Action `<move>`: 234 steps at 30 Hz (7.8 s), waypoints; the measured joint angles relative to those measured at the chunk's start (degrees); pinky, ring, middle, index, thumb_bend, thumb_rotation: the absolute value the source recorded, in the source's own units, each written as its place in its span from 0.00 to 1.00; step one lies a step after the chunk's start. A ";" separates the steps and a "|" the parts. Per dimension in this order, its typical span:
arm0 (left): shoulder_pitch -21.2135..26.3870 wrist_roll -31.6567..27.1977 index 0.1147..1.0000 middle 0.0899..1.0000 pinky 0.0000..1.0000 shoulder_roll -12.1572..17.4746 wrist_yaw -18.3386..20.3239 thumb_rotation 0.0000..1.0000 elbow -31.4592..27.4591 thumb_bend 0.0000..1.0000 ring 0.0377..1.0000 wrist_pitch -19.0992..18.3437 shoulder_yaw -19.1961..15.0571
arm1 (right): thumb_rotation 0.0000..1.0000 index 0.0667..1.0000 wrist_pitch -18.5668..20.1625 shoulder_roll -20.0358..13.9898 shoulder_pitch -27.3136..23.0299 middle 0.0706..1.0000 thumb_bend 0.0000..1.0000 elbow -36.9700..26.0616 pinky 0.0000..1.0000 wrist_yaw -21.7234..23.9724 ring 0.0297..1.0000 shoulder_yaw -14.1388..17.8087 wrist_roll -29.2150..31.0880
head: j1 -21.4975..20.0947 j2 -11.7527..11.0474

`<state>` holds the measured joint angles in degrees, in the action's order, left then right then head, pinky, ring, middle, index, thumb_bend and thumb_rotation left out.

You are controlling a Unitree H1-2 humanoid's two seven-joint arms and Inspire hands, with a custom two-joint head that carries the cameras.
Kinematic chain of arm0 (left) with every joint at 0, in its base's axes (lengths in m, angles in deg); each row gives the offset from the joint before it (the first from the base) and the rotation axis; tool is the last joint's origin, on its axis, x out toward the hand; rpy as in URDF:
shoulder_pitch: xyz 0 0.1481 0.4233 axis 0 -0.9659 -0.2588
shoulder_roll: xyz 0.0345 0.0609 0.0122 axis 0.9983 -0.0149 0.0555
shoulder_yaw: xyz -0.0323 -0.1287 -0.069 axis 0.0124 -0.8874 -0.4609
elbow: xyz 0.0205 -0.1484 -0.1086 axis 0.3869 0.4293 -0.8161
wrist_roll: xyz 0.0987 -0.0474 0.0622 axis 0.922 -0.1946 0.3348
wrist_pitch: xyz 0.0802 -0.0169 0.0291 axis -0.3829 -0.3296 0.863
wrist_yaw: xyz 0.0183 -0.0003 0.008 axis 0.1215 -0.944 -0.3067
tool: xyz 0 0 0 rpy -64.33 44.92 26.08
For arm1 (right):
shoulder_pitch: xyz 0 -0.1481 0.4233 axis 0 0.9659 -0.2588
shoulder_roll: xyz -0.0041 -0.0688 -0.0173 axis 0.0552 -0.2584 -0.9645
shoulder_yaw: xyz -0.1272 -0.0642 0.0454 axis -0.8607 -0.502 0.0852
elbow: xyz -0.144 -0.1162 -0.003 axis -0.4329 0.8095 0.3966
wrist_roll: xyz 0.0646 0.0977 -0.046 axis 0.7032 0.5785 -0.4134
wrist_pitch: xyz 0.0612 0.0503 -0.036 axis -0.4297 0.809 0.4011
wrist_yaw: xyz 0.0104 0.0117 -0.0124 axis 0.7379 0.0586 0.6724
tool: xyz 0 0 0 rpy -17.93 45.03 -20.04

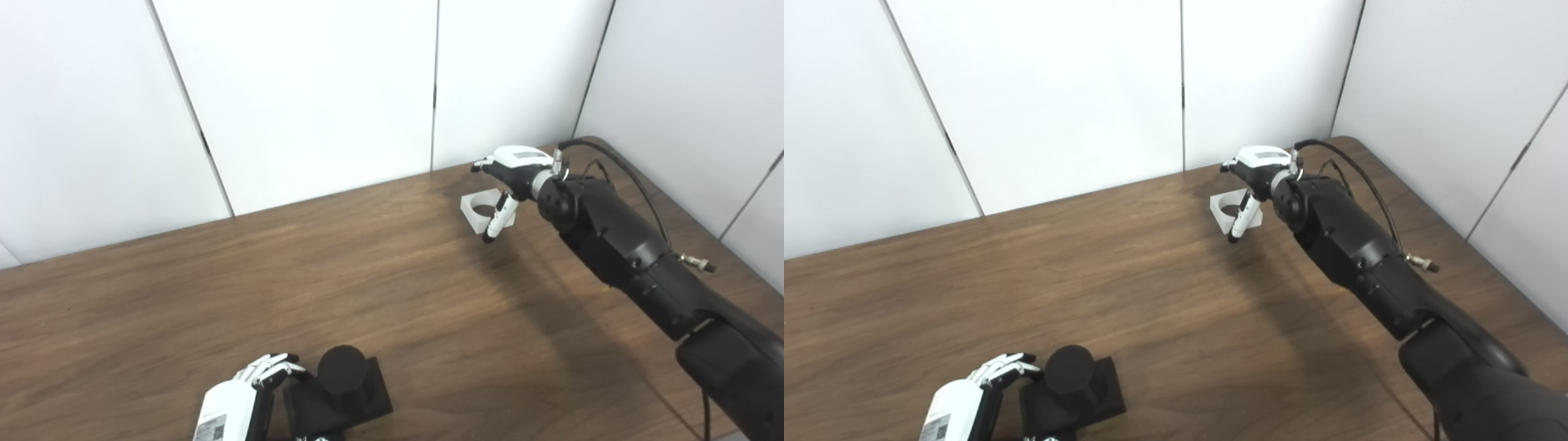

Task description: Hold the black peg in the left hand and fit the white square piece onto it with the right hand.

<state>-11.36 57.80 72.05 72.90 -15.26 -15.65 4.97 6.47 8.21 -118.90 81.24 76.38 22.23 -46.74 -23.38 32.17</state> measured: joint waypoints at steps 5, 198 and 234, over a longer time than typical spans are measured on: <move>0.00 0.00 0.42 0.76 0.77 0.05 0.00 0.04 -0.01 0.51 0.83 0.09 -0.04 | 0.23 0.90 -0.42 0.15 -0.61 0.97 0.95 1.66 0.98 -0.49 1.00 -0.62 0.00 | 0.26 0.09; -1.20 4.37 0.42 0.77 0.77 -2.34 1.04 0.04 -2.93 0.51 0.84 -6.07 2.01 | 0.14 0.45 -7.37 7.16 5.06 0.77 0.53 -54.02 0.92 28.05 0.87 -4.17 -3.67 | 13.01 11.16; -0.46 9.18 0.42 0.77 0.78 -3.79 5.31 0.05 -5.06 0.51 0.84 -10.88 4.20 | 0.13 0.45 -9.12 14.63 7.28 0.78 0.52 -56.49 0.94 36.77 0.88 -5.22 -3.17 | 16.61 15.56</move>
<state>-11.82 66.98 68.26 78.21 -20.32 -26.53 9.17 -2.65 22.85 -111.62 24.75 113.15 17.01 -49.91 -6.77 47.72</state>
